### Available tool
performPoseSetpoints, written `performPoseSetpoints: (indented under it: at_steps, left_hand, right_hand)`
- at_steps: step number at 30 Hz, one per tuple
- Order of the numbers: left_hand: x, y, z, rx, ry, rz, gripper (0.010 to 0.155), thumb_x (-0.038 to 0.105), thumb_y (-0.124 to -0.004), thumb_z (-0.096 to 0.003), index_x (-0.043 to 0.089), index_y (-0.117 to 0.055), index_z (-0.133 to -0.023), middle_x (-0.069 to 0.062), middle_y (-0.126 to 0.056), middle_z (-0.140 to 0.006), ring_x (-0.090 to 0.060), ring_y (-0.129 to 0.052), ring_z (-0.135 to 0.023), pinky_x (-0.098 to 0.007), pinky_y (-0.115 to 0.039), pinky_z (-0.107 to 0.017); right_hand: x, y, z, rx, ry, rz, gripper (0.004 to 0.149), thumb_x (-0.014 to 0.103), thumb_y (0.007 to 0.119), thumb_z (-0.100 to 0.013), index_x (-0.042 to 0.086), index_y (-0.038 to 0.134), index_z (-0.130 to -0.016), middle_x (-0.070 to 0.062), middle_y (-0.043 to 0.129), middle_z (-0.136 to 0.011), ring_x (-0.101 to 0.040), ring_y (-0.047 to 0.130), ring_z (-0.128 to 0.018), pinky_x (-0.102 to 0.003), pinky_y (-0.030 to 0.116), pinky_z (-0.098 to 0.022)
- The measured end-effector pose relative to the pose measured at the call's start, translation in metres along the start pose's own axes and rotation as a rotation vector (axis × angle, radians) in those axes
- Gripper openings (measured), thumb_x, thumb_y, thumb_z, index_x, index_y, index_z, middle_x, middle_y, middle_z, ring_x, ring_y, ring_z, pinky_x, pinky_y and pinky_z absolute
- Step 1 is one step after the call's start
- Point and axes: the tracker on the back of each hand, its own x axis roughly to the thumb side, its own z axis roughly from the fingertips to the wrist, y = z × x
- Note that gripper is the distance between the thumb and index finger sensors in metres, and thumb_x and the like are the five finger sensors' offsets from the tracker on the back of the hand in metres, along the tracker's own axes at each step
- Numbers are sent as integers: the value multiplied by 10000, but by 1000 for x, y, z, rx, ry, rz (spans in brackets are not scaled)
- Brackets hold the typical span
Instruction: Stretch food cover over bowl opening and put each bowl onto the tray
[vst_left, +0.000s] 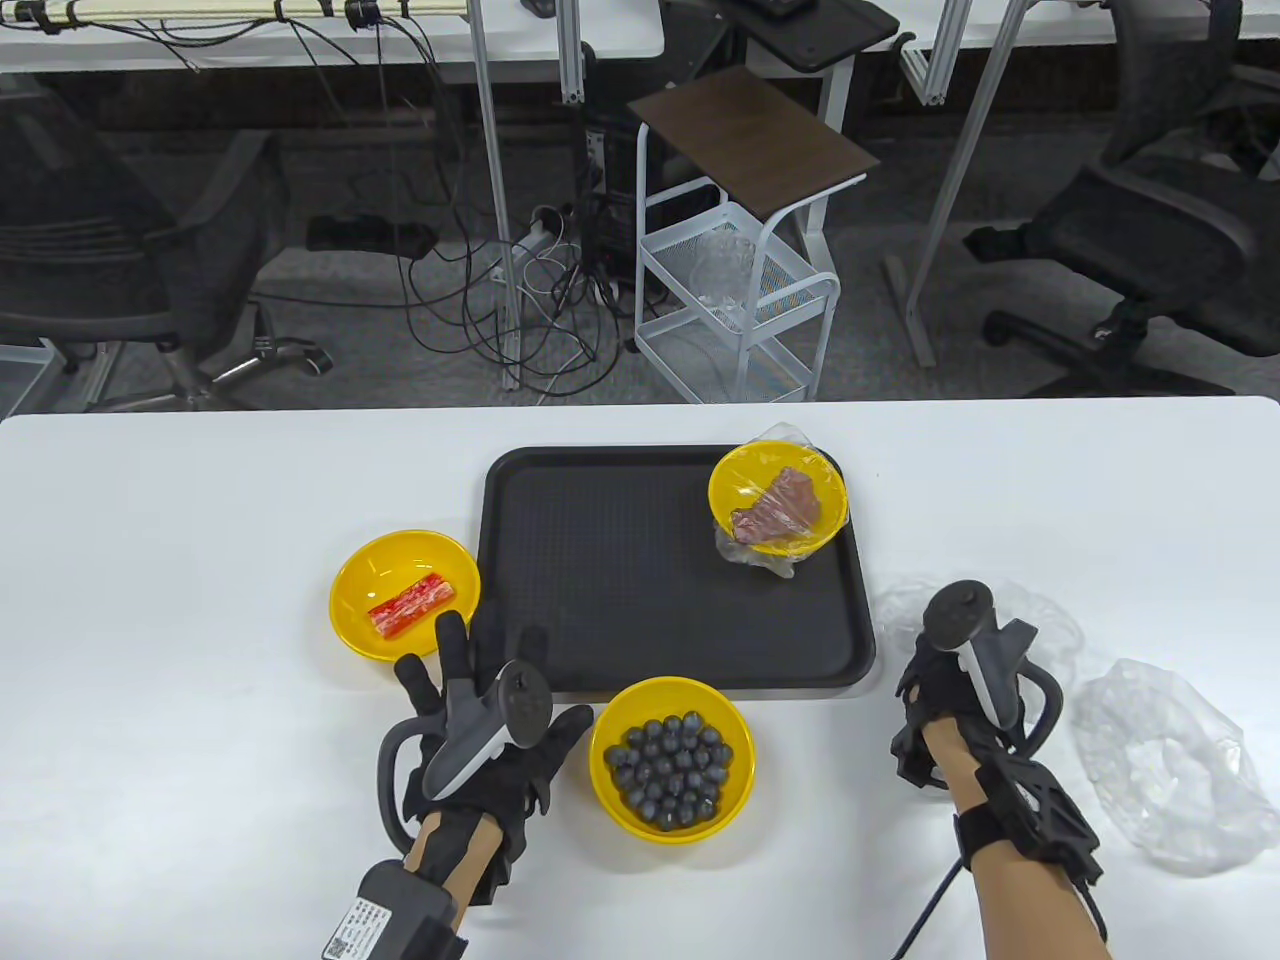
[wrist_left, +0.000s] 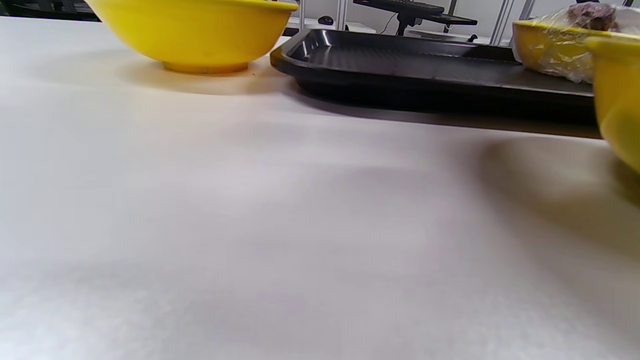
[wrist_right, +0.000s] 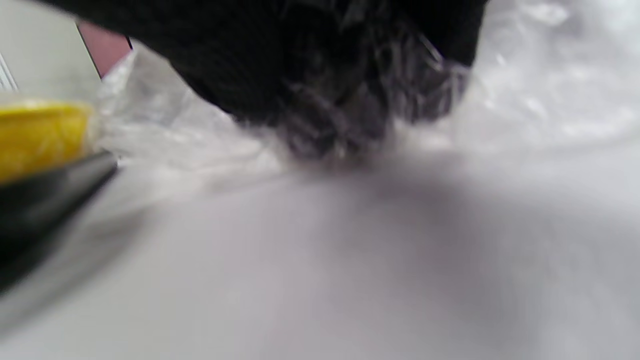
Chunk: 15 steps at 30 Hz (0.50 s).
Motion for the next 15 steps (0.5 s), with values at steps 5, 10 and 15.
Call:
performPoseSetpoints:
  at_steps: [5, 10, 15]
  left_hand:
    - [-3, 0, -2, -19, 27, -8, 919, 886, -372, -348, 498, -68, -1124, 99, 189, -1163, -219, 306, -1020, -596, 148, -659]
    - [-3, 3, 1, -19, 5, 50, 932, 884, -365, -346, 477, -81, -1135, 90, 177, -1172, -230, 294, -1028, -601, 139, -664]
    - [4, 13, 16, 84, -149, 267, 951, 848, -446, -372, 354, -377, -1181, -28, -206, -1286, -349, -79, -1180, -648, -185, -805]
  right_hand:
    - [-5, -34, 15, -96, -56, -151, 445, 283, 866, -452, 176, 890, -883, -97, 997, -794, -345, 1017, -674, -457, 879, -496]
    - [-12, -68, 38, -167, -164, -319, 447, 300, 867, -443, 175, 904, -871, -84, 1019, -782, -329, 1050, -656, -431, 924, -462]
    - [-15, -85, 67, -212, -260, -513, 449, 307, 870, -448, 162, 910, -871, -91, 1025, -781, -338, 1057, -652, -432, 936, -449]
